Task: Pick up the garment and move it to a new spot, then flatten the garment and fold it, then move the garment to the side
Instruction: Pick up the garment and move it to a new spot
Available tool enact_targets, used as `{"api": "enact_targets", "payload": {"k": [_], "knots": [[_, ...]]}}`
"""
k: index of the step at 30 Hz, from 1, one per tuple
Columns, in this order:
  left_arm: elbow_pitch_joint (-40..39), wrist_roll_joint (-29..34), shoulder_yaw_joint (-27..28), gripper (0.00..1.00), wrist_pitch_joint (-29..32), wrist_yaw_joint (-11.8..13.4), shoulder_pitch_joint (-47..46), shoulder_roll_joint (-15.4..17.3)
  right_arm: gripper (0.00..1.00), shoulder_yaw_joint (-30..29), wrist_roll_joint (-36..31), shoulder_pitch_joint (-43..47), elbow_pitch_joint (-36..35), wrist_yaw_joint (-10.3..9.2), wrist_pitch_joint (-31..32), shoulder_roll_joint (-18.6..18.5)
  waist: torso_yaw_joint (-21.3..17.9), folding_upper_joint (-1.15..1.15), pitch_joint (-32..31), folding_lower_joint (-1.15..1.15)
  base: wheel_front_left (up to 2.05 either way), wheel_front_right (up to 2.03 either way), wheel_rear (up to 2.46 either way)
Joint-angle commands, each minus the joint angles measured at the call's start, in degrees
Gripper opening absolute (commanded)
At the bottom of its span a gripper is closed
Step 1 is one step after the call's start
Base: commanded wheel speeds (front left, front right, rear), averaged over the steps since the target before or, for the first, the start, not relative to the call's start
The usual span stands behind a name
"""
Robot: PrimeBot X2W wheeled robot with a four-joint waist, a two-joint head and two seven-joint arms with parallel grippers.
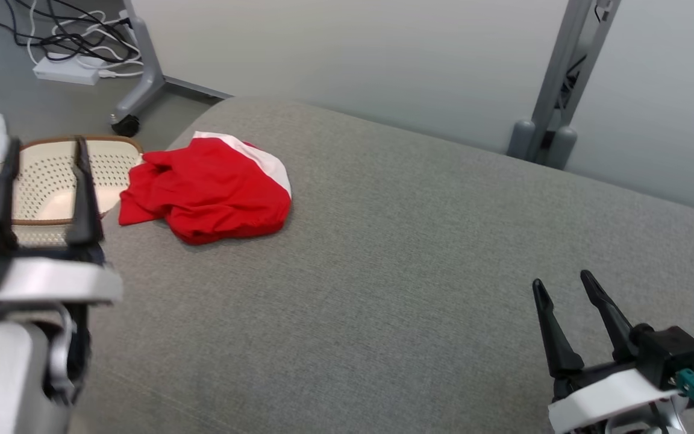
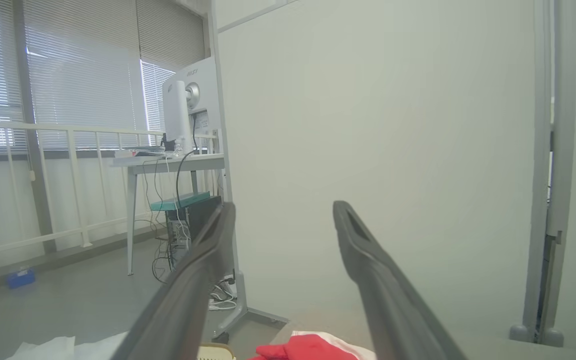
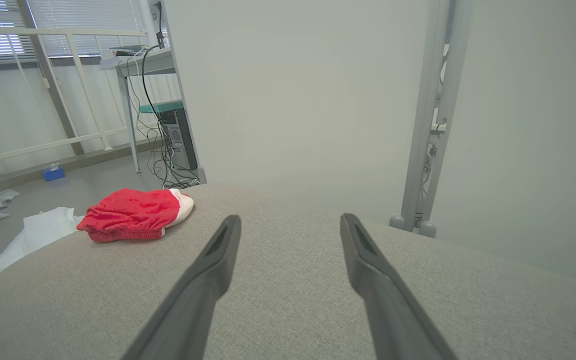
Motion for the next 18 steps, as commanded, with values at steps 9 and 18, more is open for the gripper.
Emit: {"api": "enact_targets", "payload": {"k": [9,18], "knots": [[20.5,-4.5,1.1,1.0,8.2,-5.2,-19.7,3.0,1.0,1.5,-1.2,-5.0,-2.1,-0.01,2.5,-2.5,-8.8,0.0,10.2,0.0,0.0,0.0,0.0],[44.9,-9.2,0.9,1.0,11.3,-10.3,-26.2,0.9,1.0,2.4,-0.8,-8.2,-3.3,-0.01,3.3,-4.1,-14.1,0.0,16.9,0.0,0.0,0.0,0.0]]}}
